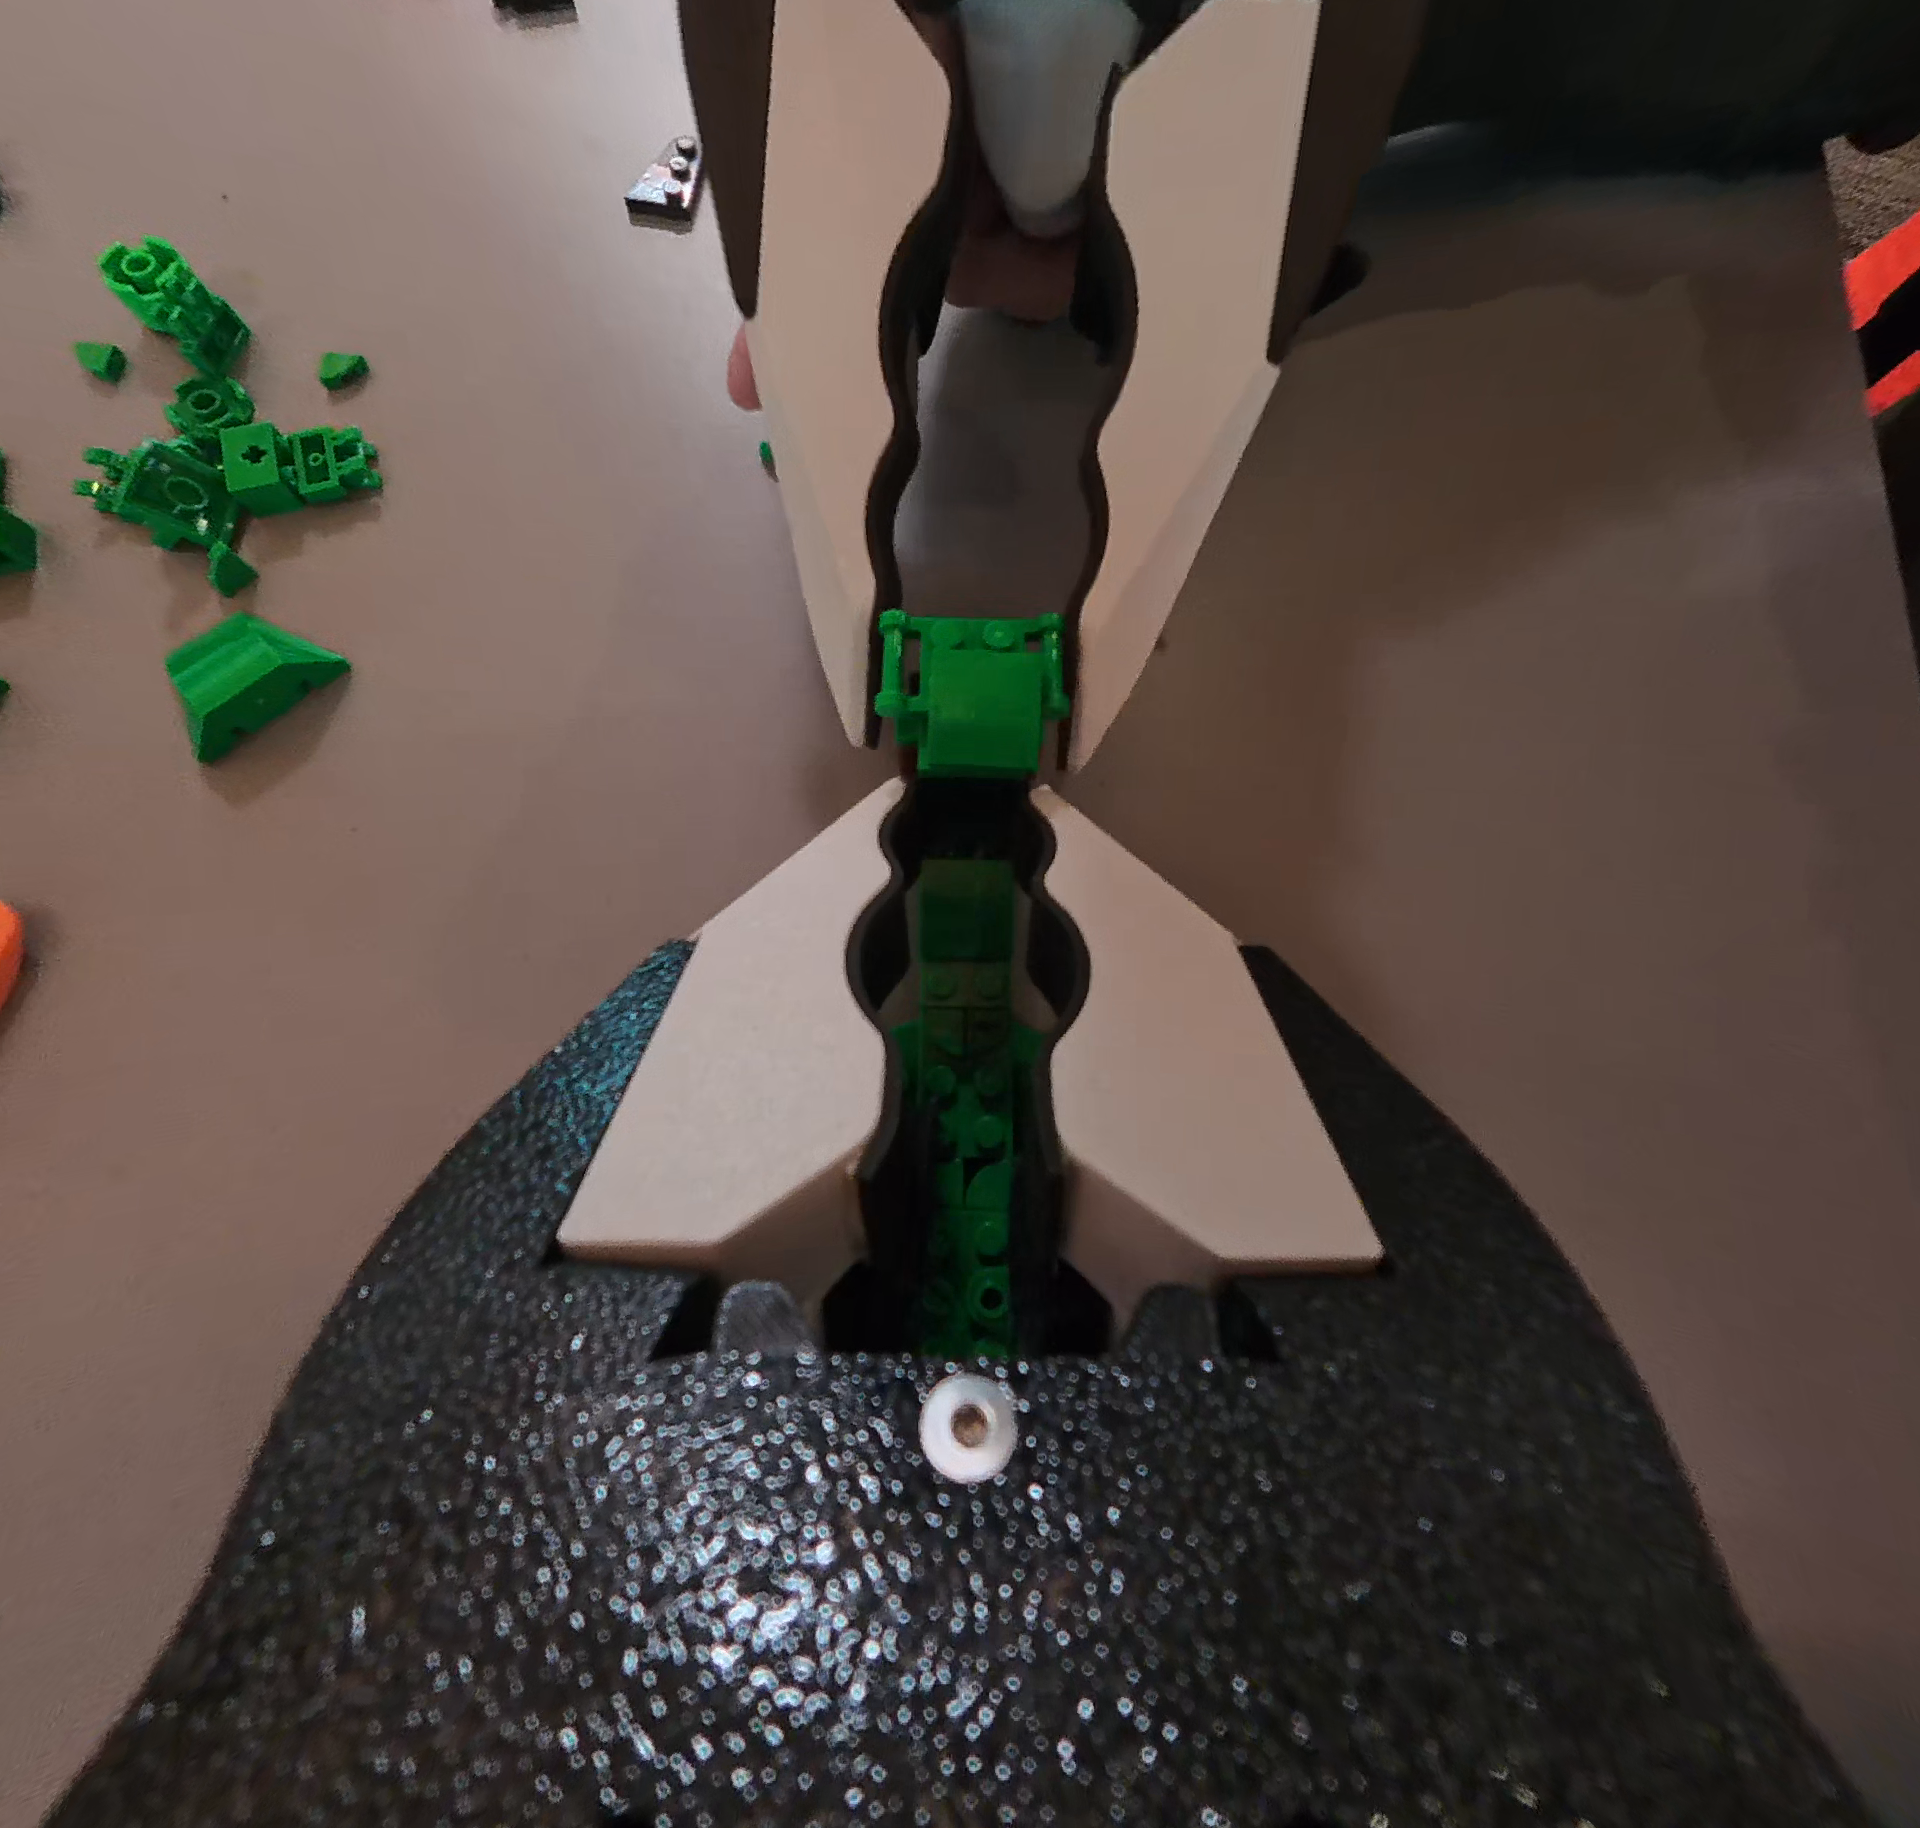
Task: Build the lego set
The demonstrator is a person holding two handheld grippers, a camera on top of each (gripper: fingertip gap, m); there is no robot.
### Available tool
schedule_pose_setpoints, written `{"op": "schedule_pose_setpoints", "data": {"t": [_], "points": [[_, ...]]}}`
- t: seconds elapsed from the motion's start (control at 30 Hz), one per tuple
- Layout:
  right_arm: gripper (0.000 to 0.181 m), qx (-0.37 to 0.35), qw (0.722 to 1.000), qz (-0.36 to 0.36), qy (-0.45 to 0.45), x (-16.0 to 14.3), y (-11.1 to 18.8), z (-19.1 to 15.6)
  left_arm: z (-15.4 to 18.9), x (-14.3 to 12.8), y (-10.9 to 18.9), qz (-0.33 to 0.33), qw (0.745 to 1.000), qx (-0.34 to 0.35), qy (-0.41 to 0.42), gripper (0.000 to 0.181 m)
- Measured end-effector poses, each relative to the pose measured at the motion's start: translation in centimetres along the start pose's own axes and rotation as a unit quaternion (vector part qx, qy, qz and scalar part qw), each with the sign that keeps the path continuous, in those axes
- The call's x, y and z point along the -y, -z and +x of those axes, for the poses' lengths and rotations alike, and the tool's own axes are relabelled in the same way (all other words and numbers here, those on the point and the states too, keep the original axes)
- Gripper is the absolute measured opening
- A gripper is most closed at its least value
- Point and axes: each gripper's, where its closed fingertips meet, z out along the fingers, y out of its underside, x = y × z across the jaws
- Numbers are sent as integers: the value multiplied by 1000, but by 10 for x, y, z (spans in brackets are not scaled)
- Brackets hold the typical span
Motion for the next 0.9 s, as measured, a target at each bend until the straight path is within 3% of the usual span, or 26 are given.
{"op": "schedule_pose_setpoints", "data": {"t": [0.03,0.37,0.53,0.77,0.9], "points": [[30,0,1000,0,2,0,0,0,0,0,0,0,1000,-1,0,15],[26,1,1000,-7,8,-2,-1,-2,2,-2,0,-11,1000,4,21,18],[26,0,1000,0,11,0,0,-2,6,1,11,-4,999,30,25,33],[25,-4,1000,11,15,3,2,-3,14,5,71,76,980,179,52,45],[25,-12,1000,27,-1,8,2,-4,25,-8,83,73,962,254,64,46]]}}
